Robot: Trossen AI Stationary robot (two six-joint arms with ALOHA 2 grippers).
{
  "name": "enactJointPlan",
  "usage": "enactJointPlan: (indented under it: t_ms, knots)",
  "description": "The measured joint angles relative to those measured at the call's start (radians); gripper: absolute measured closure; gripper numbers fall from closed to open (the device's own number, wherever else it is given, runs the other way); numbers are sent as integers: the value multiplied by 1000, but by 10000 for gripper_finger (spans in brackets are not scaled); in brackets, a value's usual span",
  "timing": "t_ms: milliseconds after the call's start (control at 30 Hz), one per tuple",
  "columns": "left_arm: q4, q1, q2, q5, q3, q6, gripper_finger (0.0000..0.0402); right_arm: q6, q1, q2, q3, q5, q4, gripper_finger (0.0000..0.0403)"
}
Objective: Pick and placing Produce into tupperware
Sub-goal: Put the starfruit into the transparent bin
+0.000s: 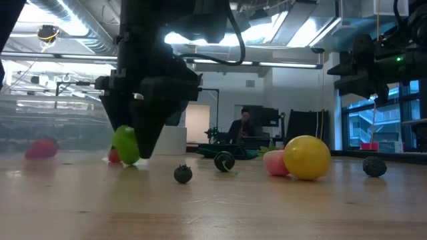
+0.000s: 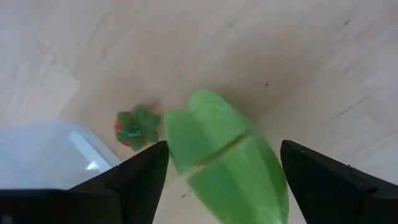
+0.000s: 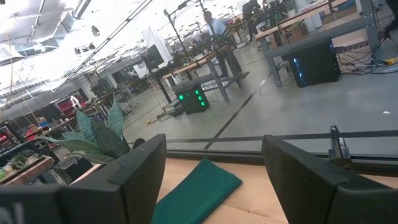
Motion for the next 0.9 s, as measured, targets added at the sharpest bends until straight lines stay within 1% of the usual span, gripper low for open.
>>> enactJointPlan:
  t_ms: [100, 400, 600, 700, 900]
  knots:
    - [-1, 0, 3, 28, 0, 0, 102, 0, 0, 0, 0, 0, 0, 136]
    - [4, -2, 5, 36, 0, -1, 102, 0, 0, 0, 0, 0, 0, 136]
    - [4, -2, 5, 67, 0, -23, 102, 0, 0, 0, 0, 0, 0, 136]
    - [4, -2, 5, 90, 0, 5, 102, 0, 0, 0, 0, 0, 0, 136]
    - [3, -2, 5, 94, 0, 35, 102, 0, 0, 0, 0, 0, 0, 136]
